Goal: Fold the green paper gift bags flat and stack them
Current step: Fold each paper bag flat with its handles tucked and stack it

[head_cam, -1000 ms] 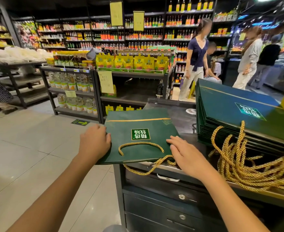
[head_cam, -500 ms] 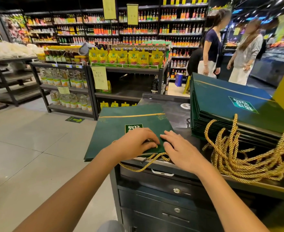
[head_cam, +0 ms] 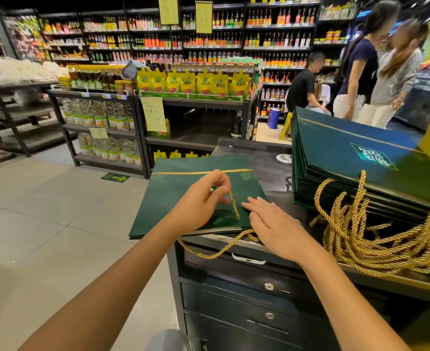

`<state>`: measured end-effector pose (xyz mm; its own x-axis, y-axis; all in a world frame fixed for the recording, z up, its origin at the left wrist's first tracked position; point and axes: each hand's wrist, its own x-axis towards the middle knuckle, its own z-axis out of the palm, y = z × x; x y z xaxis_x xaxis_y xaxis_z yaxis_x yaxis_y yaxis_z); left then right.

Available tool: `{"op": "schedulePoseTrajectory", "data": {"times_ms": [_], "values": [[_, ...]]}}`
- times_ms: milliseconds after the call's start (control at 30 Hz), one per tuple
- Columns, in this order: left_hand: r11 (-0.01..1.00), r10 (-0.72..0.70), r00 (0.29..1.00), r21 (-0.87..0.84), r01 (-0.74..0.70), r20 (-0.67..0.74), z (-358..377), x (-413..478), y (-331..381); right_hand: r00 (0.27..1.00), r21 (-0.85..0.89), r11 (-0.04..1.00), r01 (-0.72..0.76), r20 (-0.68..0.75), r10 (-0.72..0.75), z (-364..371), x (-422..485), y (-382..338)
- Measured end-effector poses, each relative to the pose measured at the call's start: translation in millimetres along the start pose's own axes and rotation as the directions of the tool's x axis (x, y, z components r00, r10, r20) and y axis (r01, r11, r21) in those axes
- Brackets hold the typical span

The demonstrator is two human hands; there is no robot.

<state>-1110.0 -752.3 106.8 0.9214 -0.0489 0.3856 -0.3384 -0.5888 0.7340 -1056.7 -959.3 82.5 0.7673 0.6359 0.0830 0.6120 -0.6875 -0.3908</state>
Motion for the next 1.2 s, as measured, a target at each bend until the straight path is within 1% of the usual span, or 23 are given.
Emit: {"op": "schedulePoseTrajectory", "data": {"times_ms": [67,167,233,300,367,467,567,600,667,700,733,833,1000,1100,1133,1200], "values": [[1.000,-0.013,1.000,0.005,0.013,0.008,0.7,0.1,-1.1,1.000,-0.006,1.000,0.001,0.002,-0.001,0.2,-0.1,0.1],[0.994,-0.038,0.999,0.102,0.037,0.010,-8.7,-2.0,-0.2,1.000,-0.008,1.000,-0.001,0.004,0.001,0.2,-0.8,-0.4],[0.985,-0.056,0.998,0.164,0.060,-0.027,-23.6,-6.7,-1.2,1.000,-0.003,1.000,0.001,0.001,-0.001,0.3,-1.1,-0.2],[0.967,-0.098,0.992,0.230,0.113,-0.073,-42.3,-16.4,-5.3,1.000,0.001,1.000,0.006,-0.001,-0.006,1.3,-0.7,-0.2],[0.939,-0.155,0.983,0.294,0.177,-0.100,-59.2,-29.6,-9.9,1.000,0.002,1.000,0.007,-0.004,-0.007,2.2,-0.1,0.3],[0.878,-0.251,0.963,0.396,0.267,-0.093,-71.6,-47.5,-11.3,1.000,-0.001,1.000,0.006,-0.005,-0.006,2.8,0.1,1.1],[0.823,-0.304,0.949,0.477,0.308,-0.088,-69.4,-59.4,-9.8,1.000,0.000,1.000,0.002,-0.004,-0.002,2.7,0.6,1.2],[0.825,-0.297,0.948,0.469,0.315,-0.115,-68.8,-61.5,-9.8,1.000,0.005,1.000,0.001,-0.006,-0.001,2.3,0.6,1.2],[0.834,-0.258,0.939,0.437,0.336,-0.230,-71.2,-64.9,-9.0,1.000,0.008,1.000,0.001,-0.005,-0.001,2.0,0.2,0.9],[0.827,-0.245,0.933,0.446,0.343,-0.264,-73.2,-65.2,-6.4,1.000,0.009,1.000,0.000,-0.007,0.000,2.0,-0.1,0.6],[0.810,-0.249,0.933,0.472,0.347,-0.258,-73.7,-64.9,-3.9,1.000,0.009,1.000,-0.001,-0.007,0.001,1.9,-0.6,0.7],[0.774,-0.311,0.937,0.530,0.347,-0.159,-63.9,-64.2,2.8,1.000,0.017,1.000,-0.001,-0.006,0.001,0.5,-1.8,-0.5],[0.820,-0.316,0.945,0.476,0.319,-0.089,-57.1,-60.6,5.6,1.000,0.008,1.000,-0.007,-0.005,0.007,-0.6,-2.4,-2.1],[0.851,-0.344,0.938,0.408,0.329,-0.039,-61.0,-61.3,3.4,1.000,0.000,1.000,-0.003,-0.002,0.003,-0.6,-2.0,-2.3],[0.872,-0.349,0.936,0.355,0.339,-0.036,-61.8,-61.5,2.9,1.000,-0.004,1.000,-0.005,-0.001,0.005,-0.4,-1.7,-2.1],[0.920,-0.349,0.934,0.163,0.356,-0.072,-62.8,-61.7,1.3,1.000,-0.010,1.000,-0.006,0.002,0.006,0.2,-1.6,-1.1]]}}
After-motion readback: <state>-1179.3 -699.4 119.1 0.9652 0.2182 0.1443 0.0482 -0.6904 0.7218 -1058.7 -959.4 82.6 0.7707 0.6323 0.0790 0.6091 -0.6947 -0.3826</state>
